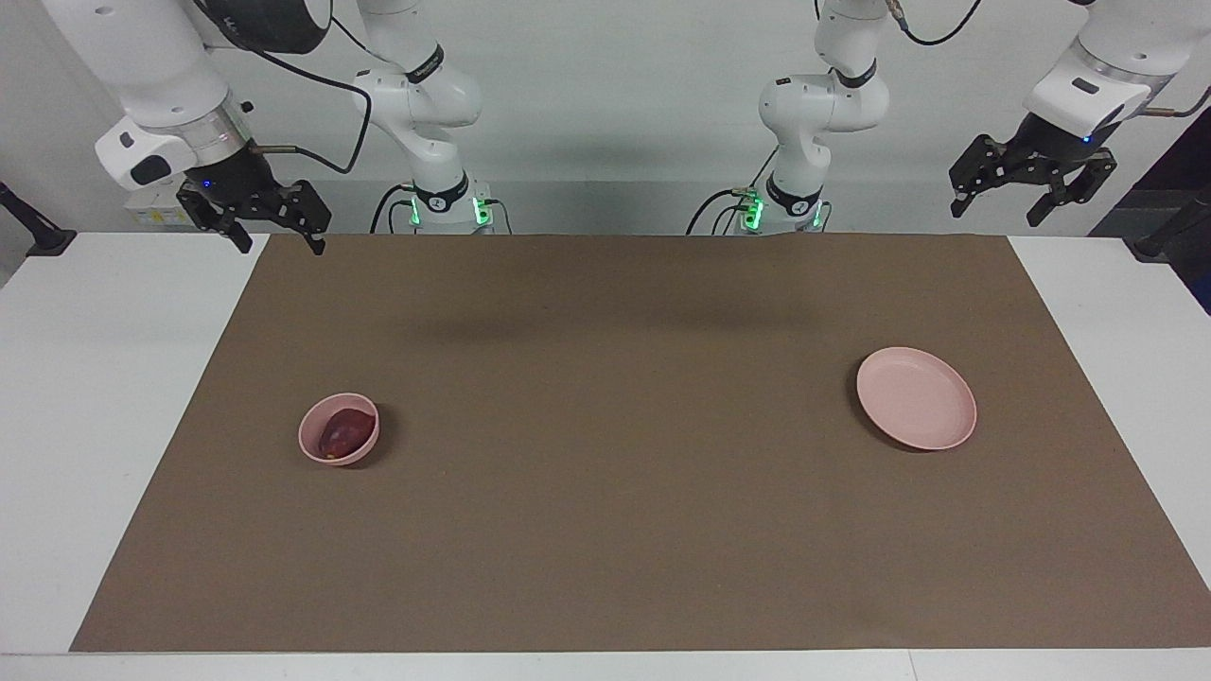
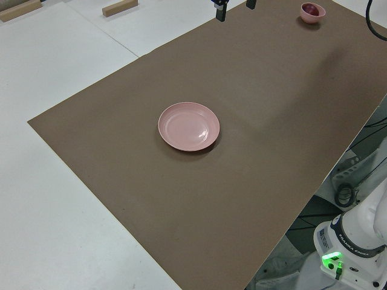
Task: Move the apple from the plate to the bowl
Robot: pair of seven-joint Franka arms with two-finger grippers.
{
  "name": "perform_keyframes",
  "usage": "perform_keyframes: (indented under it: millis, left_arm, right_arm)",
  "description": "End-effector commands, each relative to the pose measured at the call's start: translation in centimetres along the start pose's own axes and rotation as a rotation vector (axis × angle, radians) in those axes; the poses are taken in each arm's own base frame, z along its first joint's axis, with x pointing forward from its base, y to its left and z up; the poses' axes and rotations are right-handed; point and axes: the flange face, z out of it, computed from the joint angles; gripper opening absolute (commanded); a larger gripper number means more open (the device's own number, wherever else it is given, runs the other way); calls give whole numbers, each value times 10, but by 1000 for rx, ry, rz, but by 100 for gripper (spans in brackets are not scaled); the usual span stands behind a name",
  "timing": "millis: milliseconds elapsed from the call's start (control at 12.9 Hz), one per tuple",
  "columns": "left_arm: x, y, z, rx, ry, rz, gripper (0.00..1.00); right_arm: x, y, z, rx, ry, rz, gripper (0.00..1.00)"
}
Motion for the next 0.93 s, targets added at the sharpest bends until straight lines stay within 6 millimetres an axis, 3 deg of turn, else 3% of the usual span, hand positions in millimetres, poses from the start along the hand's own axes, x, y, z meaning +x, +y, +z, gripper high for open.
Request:
perform_keyframes:
  millis: [0,851]
  left_arm:
    - [-3,0,-5,-7,-4,-8,100]
    - [-3,1,-5,-7,-4,-7,100]
  right_arm:
    - [-4,-5,0,-20,18,6,100]
    - [-4,-3,0,-18,25,7,100]
